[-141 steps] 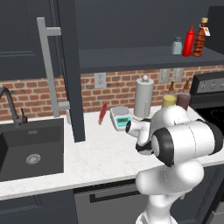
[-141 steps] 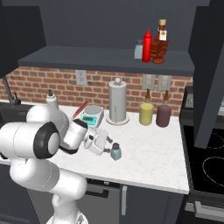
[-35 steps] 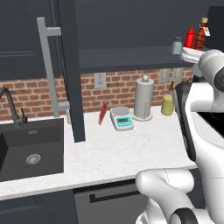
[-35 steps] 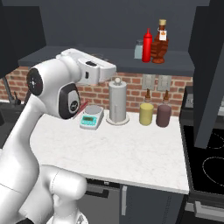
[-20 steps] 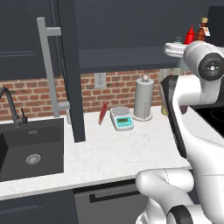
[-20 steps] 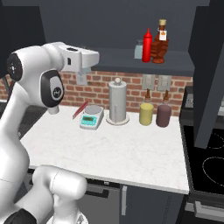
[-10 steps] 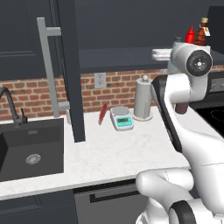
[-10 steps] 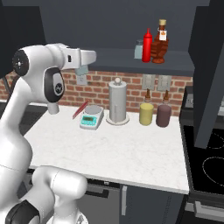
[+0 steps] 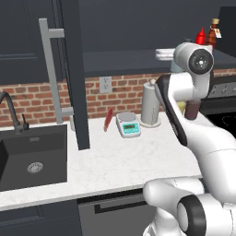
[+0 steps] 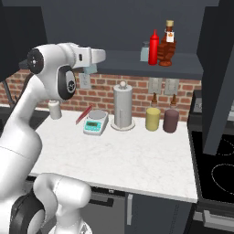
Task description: Put the shaker and condiment bottle from the counter next to their counterparts in the cabinet.
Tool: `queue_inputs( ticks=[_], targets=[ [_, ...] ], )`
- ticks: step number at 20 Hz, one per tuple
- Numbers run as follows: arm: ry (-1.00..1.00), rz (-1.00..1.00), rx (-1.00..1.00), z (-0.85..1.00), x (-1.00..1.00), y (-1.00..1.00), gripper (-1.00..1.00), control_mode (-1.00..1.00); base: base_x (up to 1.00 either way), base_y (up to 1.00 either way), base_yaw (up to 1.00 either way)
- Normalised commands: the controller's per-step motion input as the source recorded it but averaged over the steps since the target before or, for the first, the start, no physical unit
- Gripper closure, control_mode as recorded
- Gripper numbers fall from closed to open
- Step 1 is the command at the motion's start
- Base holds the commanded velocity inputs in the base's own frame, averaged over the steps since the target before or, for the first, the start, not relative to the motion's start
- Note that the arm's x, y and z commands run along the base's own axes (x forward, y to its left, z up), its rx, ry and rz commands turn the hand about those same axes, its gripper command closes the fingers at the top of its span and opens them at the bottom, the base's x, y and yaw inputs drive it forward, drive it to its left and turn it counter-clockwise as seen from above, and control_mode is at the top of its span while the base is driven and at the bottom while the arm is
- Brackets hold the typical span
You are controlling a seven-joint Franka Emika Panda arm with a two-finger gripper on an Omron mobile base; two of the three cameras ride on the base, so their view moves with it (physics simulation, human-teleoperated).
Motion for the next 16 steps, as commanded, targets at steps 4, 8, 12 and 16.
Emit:
queue_inputs(
  ticks=[4, 8, 12, 16],
  targets=[
    [0.0, 0.0, 0.0, 0.0, 0.41, 0.0, 1.0, -1.0, 0.0, 0.0, 0.0],
    [0.0, -0.03, 0.03, 0.05, 0.38, -0.05, 1.0, -1.0, 0.0, 0.0, 0.0],
    [0.0, -0.06, 0.01, 0.01, 0.36, -0.11, 1.0, -1.0, 0.0, 0.0, 0.0],
    [0.0, -0.08, 0.0, 0.0, 0.39, -0.08, 1.0, -1.0, 0.0, 0.0, 0.0]
  ],
)
